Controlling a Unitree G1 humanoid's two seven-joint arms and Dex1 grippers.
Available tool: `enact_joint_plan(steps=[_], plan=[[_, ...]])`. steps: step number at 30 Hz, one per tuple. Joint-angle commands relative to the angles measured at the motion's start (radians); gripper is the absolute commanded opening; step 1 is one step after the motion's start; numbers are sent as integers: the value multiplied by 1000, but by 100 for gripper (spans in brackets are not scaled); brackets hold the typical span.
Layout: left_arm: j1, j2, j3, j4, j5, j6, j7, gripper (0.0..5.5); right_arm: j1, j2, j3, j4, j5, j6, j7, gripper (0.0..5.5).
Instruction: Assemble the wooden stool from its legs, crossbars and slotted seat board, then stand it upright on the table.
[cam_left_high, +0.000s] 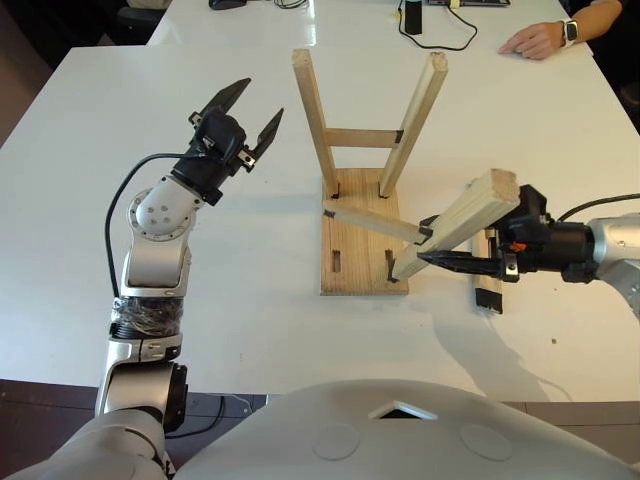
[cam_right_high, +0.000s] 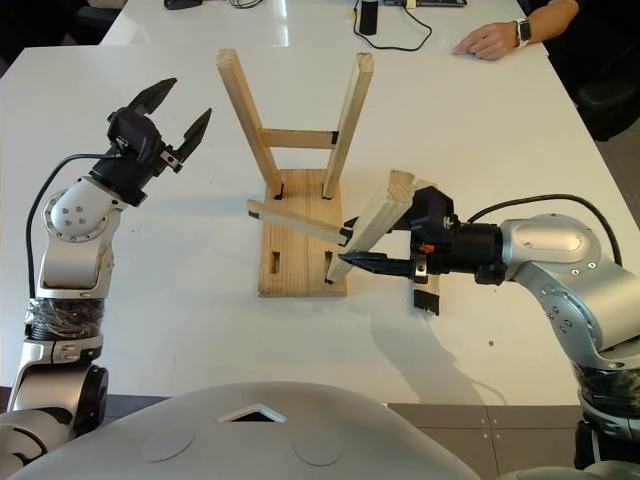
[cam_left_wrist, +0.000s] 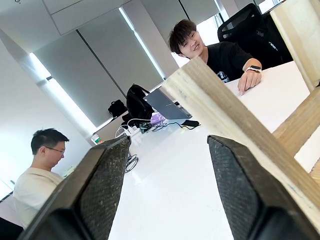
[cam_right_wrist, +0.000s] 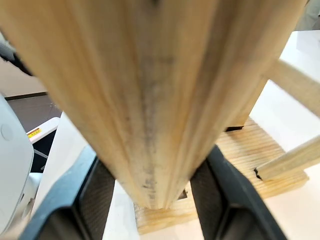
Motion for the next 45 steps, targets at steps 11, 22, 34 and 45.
enact_joint_plan(steps=[11, 22, 34, 45], plan=[[-31, 11, -33, 33, 18, -31, -18, 284, -67, 43, 112, 192, -174, -161, 53, 205], [-36, 6, -53, 50, 27, -46, -21, 284, -187, -7, 227, 348, -192, -145, 220, 202], [-13, 6, -73, 28, 35, -41, -17, 284, -286, 42, 430, 482, -327, -163, 278, 202], [-11, 7, -88, 21, 41, -27, -16, 284, -140, 77, 550, 535, -430, -260, 173, 202]])
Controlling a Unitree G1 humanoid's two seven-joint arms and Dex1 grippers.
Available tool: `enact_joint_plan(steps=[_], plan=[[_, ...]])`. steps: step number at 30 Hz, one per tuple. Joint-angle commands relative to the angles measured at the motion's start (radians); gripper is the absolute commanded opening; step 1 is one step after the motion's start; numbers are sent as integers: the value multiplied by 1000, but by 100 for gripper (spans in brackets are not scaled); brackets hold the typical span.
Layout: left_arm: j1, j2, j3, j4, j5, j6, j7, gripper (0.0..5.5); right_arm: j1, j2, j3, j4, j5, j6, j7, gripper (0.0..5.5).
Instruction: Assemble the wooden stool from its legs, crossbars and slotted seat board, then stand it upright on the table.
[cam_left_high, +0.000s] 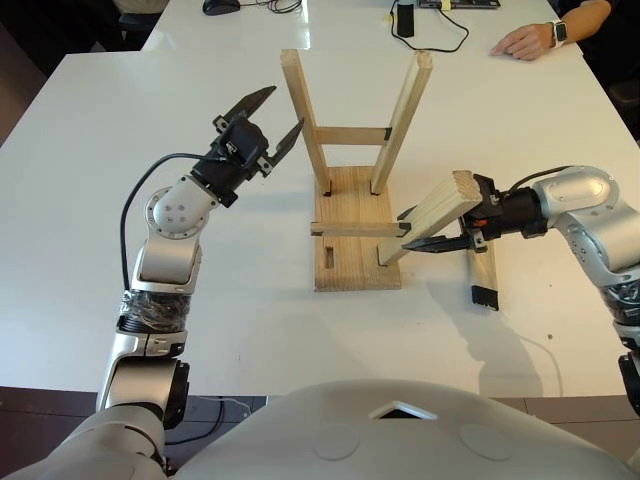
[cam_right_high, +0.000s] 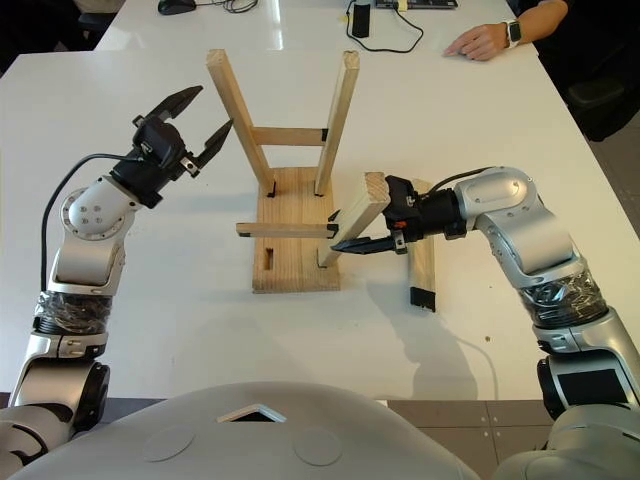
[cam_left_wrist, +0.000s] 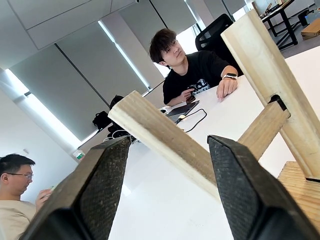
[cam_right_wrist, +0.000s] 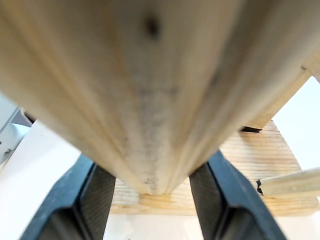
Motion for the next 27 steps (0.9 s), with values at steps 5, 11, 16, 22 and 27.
enact_joint_plan(steps=[5, 11, 16, 22, 27], plan=[[13, 1, -18, -9, 29, 18, 3, 284, 213, -17, 195, 62, -192, 66, -63, 202], [18, -1, -22, -4, 38, 18, 6, 284, 180, -38, 173, 44, -150, 96, -49, 202], [27, -3, -24, 3, 48, 12, 8, 284, 173, -36, 160, 14, -166, 68, -82, 242], [41, -2, -20, 6, 58, 10, 17, 284, 152, -8, 111, 18, -227, 59, -118, 341], [67, 17, -9, 21, 62, -1, 12, 284, 262, -67, -19, -97, -194, 75, -152, 341]])
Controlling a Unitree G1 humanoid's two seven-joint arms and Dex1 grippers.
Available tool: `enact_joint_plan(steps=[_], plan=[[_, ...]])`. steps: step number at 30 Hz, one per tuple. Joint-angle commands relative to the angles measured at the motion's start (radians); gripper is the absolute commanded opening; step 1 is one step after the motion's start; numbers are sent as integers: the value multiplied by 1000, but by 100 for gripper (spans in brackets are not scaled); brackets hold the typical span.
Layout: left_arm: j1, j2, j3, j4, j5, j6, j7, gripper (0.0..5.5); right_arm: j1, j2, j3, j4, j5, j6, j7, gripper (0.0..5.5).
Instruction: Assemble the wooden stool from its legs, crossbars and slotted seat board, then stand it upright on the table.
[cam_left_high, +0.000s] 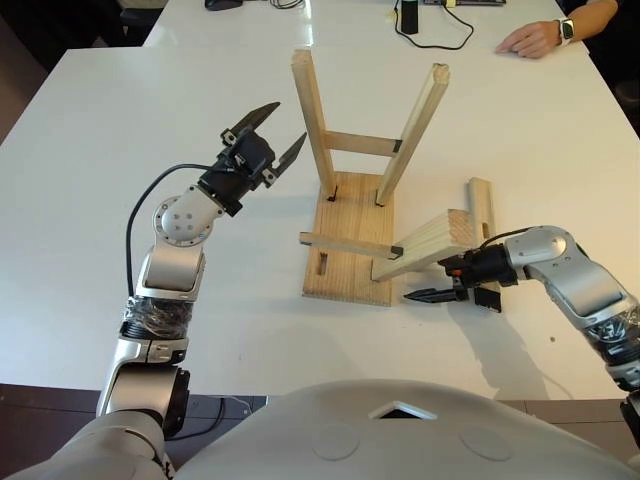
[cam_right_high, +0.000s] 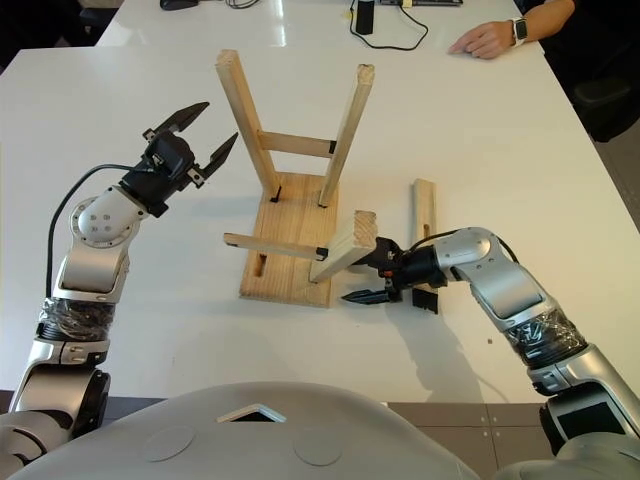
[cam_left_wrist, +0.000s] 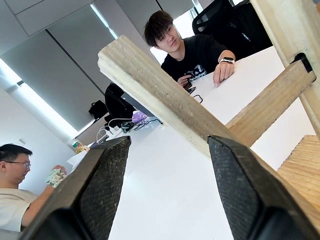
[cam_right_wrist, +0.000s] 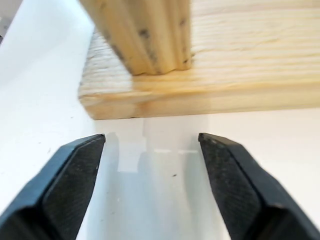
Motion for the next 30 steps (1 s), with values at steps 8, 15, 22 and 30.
enact_joint_plan(steps=[8, 15, 22, 30], plan=[[191, 184, 125, 127, 3, -160, -67, 284, 628, -18, -657, -373, 95, 37, -209, 341], [405, 218, 98, 176, 54, -332, -82, 284, 836, 276, -683, -598, 46, 227, -606, 434], [455, 186, -3, 182, 146, -404, -70, 284, 751, 462, -642, -621, 87, 425, -848, 436], [459, 123, -59, 99, 60, -289, -76, 284, 734, 528, -595, -599, 112, 545, -912, 436]])
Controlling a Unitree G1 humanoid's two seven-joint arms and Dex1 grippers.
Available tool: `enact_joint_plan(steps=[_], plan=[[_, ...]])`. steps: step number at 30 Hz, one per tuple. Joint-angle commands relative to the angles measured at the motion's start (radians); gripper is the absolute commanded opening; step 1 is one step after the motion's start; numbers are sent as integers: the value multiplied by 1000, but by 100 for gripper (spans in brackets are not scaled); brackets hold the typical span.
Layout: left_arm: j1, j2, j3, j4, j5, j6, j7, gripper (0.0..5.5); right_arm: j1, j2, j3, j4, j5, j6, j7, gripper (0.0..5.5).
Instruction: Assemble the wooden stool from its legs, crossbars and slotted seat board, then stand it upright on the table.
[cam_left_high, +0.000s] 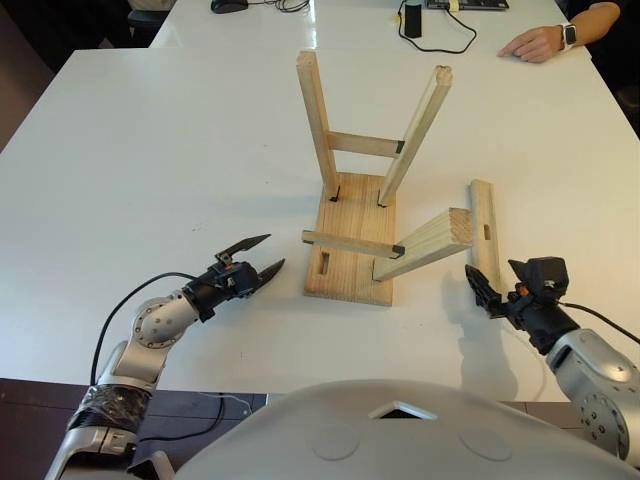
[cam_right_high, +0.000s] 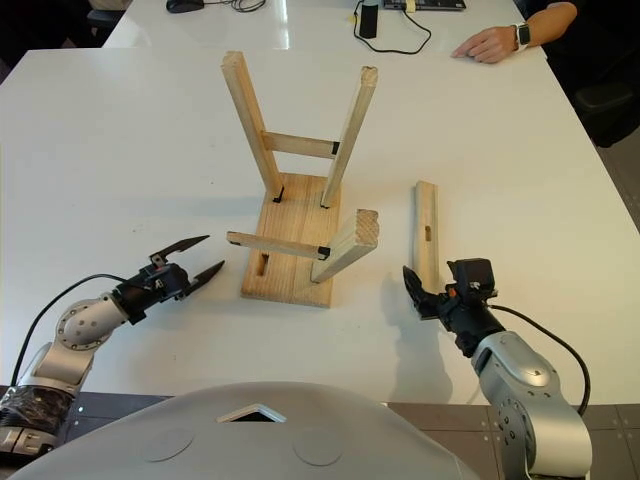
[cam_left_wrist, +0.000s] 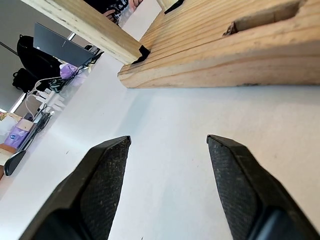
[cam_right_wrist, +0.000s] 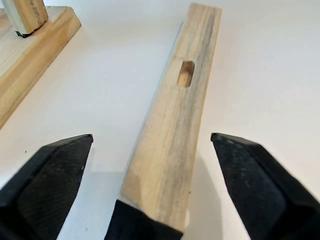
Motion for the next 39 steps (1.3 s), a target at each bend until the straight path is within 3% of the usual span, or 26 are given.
enact_joint_plan(steps=[1, 6, 15, 21, 29, 33, 36, 39], plan=[[11, -28, -26, -74, -69, 115, -32, 284, 9, 15, 7, 20, 11, 41, -20, 436], [52, -63, -61, -149, -105, 198, -42, 284, 4, 18, -26, 61, 14, 45, -19, 414], [50, -137, -64, -234, -194, 311, -29, 284, -51, -15, -18, 113, -4, 9, -5, 290], [25, -111, 1, -218, -218, 324, -32, 284, -96, -32, -37, 137, -8, -16, 7, 205], [-118, -28, 155, -94, -284, 357, -62, 284, -165, -19, -102, 139, 26, -87, 19, 202], [-292, 11, 226, -126, -403, 528, -81, 284, -300, -51, -219, 118, 113, -153, 49, 202], [-428, 37, 239, -257, -597, 774, -125, 284, -451, -114, -345, 87, 328, -158, 102, 202], [-543, 63, 220, -440, -859, 1044, -142, 258, -578, -205, -387, 55, 557, -127, 148, 202]])
